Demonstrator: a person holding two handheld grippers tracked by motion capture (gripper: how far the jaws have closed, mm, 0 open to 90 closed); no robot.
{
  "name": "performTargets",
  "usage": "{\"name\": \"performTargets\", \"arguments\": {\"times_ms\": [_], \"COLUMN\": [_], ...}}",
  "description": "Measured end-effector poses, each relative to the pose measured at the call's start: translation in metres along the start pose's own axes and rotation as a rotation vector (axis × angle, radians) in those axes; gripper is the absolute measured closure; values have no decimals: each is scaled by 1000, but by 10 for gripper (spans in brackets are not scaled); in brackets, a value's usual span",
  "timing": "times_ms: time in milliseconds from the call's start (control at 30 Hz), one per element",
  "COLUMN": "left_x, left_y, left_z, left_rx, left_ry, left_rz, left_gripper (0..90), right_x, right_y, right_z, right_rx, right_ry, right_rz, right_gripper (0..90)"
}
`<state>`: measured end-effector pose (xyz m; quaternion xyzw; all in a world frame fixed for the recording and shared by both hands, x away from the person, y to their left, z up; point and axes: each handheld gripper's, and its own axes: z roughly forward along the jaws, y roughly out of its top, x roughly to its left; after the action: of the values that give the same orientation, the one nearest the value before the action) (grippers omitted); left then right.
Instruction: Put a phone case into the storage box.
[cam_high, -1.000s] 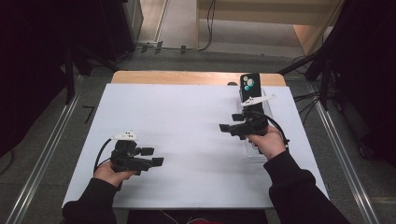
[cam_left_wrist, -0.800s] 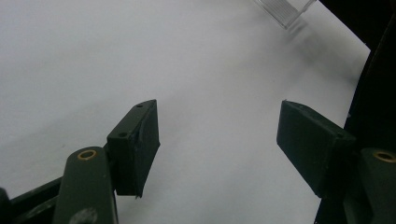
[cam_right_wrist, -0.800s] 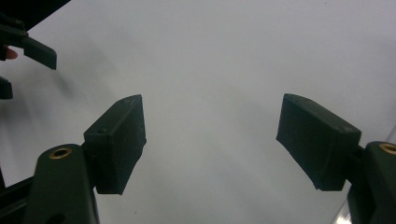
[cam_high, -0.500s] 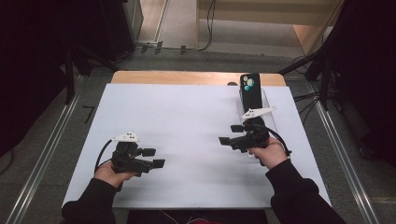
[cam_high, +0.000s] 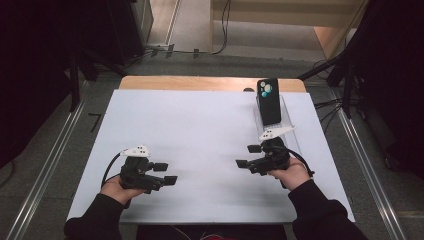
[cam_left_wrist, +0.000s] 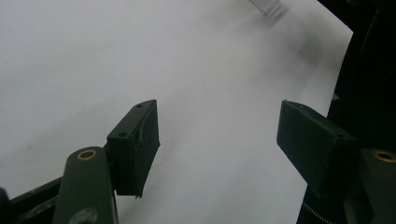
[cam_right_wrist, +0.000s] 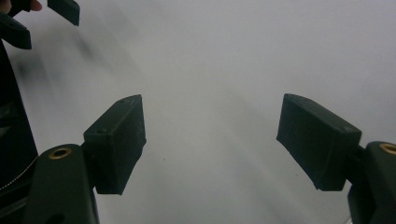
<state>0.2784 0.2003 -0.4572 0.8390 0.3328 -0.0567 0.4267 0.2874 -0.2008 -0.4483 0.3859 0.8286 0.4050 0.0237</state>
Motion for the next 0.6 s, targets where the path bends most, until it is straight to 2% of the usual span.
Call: {"name": "performTargets", "arguments": {"times_ms": [400,600], "left_x": [-1,-2], "left_y": [-4,-5], "left_z": [0,0], "left_rx": [16,18], "left_ry": [-5,-4], "left_rz": [11,11], "left_gripper": [304,304], "right_x": [4,4], "right_y": [-20,-30], "right_z": [-7,-12], "right_rx": [33,45], "right_ry": [46,43], "right_rz": [-10,-9], "right_gripper": [215,216]}}
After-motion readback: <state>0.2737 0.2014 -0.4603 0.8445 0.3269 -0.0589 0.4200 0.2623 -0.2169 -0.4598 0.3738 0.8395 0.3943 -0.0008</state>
